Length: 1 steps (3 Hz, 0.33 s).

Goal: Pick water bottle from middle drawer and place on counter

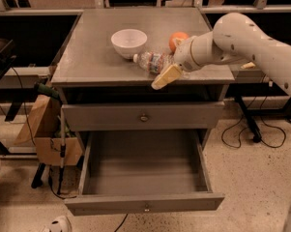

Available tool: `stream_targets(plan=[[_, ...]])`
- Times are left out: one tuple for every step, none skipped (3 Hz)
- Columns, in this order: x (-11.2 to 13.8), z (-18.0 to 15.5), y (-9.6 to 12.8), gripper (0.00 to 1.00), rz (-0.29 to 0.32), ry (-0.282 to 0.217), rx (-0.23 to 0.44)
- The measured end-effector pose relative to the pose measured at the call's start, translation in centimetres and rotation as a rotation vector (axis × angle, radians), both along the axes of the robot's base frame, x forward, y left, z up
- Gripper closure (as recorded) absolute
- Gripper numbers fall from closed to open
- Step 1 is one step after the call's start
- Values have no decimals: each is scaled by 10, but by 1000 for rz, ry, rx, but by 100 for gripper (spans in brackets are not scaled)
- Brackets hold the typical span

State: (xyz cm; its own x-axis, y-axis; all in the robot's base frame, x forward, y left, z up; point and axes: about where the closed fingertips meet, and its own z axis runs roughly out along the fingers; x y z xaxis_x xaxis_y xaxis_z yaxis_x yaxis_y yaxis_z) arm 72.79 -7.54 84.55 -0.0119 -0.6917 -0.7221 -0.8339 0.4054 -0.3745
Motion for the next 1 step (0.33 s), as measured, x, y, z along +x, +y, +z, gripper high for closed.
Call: stream_targets(plan=[[0,0,0,0,0,0,0]])
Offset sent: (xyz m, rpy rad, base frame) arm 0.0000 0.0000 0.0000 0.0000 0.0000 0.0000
